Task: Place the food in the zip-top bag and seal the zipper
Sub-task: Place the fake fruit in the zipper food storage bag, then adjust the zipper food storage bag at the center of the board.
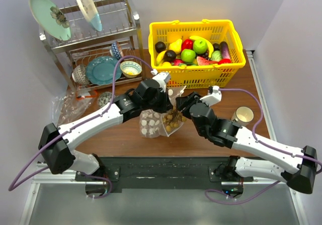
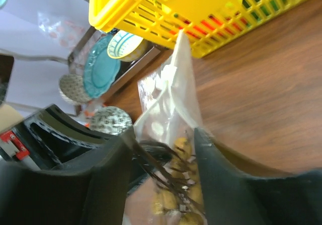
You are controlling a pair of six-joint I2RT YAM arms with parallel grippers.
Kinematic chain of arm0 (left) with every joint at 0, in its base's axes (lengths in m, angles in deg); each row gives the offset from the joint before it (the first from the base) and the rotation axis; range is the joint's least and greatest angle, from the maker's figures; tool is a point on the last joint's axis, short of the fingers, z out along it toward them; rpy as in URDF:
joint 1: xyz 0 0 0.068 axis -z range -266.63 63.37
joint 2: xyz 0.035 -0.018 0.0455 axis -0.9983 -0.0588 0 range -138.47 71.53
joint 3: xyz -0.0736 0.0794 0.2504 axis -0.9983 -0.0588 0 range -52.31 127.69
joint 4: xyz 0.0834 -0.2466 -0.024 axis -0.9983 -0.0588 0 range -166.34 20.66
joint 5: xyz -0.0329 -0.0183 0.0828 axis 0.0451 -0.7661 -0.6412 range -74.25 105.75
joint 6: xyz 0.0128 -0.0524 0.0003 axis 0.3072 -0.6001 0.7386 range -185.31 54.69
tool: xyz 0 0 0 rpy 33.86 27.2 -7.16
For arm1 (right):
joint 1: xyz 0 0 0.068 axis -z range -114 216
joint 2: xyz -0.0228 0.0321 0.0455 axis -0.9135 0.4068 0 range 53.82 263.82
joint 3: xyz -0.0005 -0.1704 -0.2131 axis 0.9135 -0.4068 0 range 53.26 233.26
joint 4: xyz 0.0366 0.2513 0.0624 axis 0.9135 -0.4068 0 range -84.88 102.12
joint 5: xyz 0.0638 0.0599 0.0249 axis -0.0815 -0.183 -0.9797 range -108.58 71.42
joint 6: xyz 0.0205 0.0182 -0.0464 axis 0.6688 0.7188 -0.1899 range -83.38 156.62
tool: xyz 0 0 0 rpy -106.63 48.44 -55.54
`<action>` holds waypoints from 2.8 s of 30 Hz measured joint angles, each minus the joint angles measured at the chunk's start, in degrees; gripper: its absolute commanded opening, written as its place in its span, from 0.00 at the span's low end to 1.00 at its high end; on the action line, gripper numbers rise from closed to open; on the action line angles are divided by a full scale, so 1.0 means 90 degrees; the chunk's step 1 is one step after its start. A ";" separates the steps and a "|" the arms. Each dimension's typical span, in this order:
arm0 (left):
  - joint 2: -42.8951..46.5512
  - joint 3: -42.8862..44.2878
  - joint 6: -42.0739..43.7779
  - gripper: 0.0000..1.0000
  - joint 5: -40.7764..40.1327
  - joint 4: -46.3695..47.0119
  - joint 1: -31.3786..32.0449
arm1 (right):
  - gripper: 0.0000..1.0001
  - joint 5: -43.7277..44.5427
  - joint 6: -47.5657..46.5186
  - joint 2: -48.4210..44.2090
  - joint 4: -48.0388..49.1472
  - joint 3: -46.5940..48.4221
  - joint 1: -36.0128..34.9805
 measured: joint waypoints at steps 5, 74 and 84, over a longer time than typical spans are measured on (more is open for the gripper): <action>0.0002 0.0051 0.0022 0.00 0.0032 -0.0041 -0.0002 | 0.85 0.0015 -0.0447 -0.0306 -0.0206 -0.0002 0.0000; 0.1336 -0.0199 0.0457 0.00 0.0716 -0.0602 -0.0194 | 0.34 -0.2280 -0.2820 -0.0653 -0.1059 0.0131 -0.0010; 0.1338 -0.0175 0.0449 0.00 0.0857 -0.0612 -0.0226 | 0.00 -0.2487 -0.2931 -0.0202 -0.1076 0.0282 -0.0010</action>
